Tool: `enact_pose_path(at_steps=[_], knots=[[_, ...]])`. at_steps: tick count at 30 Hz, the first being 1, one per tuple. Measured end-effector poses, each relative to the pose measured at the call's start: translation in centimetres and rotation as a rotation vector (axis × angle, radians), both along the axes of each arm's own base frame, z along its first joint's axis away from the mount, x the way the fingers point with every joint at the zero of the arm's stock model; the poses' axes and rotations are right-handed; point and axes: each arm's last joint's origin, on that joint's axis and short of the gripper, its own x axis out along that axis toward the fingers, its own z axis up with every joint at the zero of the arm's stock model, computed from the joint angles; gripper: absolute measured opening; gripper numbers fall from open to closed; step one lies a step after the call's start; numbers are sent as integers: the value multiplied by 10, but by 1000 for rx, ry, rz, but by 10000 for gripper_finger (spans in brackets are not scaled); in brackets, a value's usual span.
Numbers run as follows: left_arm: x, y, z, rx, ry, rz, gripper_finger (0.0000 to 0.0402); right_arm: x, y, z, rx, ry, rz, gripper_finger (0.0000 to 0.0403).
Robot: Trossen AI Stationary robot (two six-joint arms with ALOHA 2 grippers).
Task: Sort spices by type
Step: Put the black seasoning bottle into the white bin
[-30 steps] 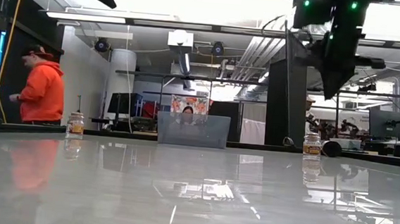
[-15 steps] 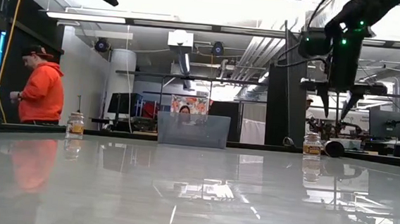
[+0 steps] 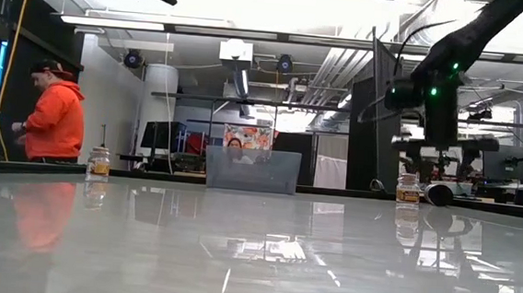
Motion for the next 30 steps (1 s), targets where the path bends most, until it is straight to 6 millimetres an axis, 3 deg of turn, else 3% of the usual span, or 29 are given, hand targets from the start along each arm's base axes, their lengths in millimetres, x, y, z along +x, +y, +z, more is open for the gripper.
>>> enact_pose_path(at_steps=[5,14,23,30], knots=[[3,8,3,-3,-37,43,275,-2,-12,-19,44,44,-37,286],[3,14,3,-4,-39,72,275,4,-16,-23,-15,69,-85,286],[3,14,3,-5,-40,72,275,23,-11,-44,86,99,88,286],[3,14,3,-8,-40,70,275,27,-11,-46,29,41,-58,286]])
